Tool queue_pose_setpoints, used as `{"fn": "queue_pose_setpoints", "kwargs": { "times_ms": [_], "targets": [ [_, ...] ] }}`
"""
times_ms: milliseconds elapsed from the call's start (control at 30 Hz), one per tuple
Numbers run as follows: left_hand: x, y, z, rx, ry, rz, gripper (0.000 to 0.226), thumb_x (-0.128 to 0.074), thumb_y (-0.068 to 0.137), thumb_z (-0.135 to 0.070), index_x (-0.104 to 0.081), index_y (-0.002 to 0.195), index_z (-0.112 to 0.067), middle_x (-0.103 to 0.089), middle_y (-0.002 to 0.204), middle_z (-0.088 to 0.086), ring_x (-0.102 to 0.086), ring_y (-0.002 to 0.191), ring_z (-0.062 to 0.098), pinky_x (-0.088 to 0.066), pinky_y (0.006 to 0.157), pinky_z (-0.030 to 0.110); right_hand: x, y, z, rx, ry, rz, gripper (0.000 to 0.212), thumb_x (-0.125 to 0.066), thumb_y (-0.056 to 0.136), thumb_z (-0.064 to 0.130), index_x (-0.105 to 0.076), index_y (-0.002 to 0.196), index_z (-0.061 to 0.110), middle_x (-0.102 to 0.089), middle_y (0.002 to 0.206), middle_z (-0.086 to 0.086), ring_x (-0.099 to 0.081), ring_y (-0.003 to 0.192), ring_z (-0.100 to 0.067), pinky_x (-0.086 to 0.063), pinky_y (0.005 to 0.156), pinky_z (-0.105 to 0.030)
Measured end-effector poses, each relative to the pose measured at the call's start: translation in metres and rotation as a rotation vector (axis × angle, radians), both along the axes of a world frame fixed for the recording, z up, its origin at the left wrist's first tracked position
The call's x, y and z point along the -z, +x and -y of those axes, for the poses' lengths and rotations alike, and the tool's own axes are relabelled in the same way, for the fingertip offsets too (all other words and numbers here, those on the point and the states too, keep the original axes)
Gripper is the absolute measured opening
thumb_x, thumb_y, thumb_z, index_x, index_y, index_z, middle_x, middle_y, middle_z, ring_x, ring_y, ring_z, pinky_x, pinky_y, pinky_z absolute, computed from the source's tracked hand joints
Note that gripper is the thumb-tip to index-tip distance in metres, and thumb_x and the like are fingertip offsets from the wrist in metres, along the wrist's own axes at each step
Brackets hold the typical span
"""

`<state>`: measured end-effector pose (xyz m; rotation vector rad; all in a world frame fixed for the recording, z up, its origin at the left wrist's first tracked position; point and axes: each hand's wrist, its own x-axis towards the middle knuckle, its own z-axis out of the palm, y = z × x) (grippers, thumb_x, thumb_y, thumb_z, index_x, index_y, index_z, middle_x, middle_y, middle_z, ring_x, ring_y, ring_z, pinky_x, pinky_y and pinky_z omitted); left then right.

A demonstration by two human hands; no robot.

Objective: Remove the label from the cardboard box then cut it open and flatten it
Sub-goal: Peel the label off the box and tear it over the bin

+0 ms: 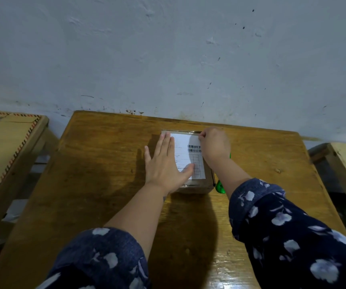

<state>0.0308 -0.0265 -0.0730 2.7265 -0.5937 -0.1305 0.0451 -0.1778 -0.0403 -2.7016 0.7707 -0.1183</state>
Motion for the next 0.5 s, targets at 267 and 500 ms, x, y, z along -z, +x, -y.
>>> {"fn": "queue_pose_setpoints", "kwargs": {
  "times_ms": [267, 500],
  "targets": [
    [-0.0006, 0.0002, -0.0008, 0.009, -0.012, -0.001, 0.098, -0.036, 0.082, -0.072, -0.001, 0.153, -0.013, 0.01, 0.161, -0.001, 0.018, 0.145, 0.01, 0.009, 0.116, 0.051, 0.0078, -0.0028, -0.0108, 0.014, -0.072, 0.056, 0.019, -0.048, 0.094, 0.005, -0.062, 0.107, 0.006, -0.061, 0.11, -0.012, -0.052, 0.11, -0.028, -0.049, 0.077, -0.034],
    [0.0007, -0.0012, -0.0019, -0.085, -0.075, -0.049, 0.114, -0.043, 0.076, -0.077, 0.014, 0.15, -0.013, 0.019, 0.159, 0.001, 0.021, 0.144, 0.014, 0.012, 0.116, 0.049, 0.0015, -0.002, -0.0015, -0.175, -0.199, 0.08, 0.015, -0.053, 0.091, 0.019, -0.067, 0.097, 0.019, -0.062, 0.108, -0.001, -0.046, 0.108, -0.024, -0.031, 0.084, -0.036]
  ]
}}
